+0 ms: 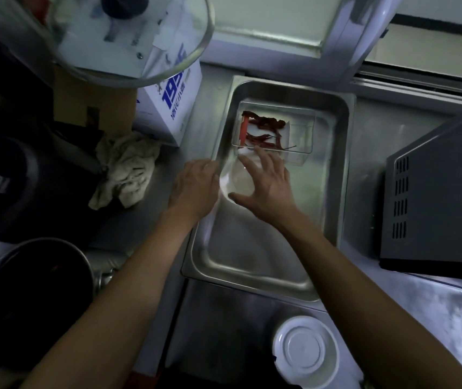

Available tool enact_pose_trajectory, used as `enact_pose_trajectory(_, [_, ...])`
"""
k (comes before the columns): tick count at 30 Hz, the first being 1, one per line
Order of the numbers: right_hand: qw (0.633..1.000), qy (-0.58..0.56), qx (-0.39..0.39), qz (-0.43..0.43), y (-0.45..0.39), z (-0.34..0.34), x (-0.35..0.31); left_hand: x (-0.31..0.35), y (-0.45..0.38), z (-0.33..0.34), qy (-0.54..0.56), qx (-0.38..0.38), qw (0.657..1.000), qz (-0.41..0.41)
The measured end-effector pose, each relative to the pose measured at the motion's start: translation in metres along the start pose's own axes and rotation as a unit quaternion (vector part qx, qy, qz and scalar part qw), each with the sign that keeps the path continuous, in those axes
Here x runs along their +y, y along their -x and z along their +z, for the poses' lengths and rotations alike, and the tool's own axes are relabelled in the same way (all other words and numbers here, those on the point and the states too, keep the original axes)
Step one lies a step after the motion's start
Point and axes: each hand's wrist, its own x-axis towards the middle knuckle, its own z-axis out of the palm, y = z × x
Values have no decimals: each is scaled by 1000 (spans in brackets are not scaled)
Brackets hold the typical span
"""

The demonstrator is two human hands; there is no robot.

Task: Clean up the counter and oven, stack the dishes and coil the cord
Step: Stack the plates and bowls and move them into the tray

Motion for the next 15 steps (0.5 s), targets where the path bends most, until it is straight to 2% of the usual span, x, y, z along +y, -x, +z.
enact_pose_trajectory(4, [999, 30, -30, -15, -13, 18, -2, -3, 1, 2, -2, 17, 1000, -15])
enact_pose_trajectory(15, [995, 53, -73, -45, -23, 50, 10, 0, 1, 9, 26, -20, 998, -54])
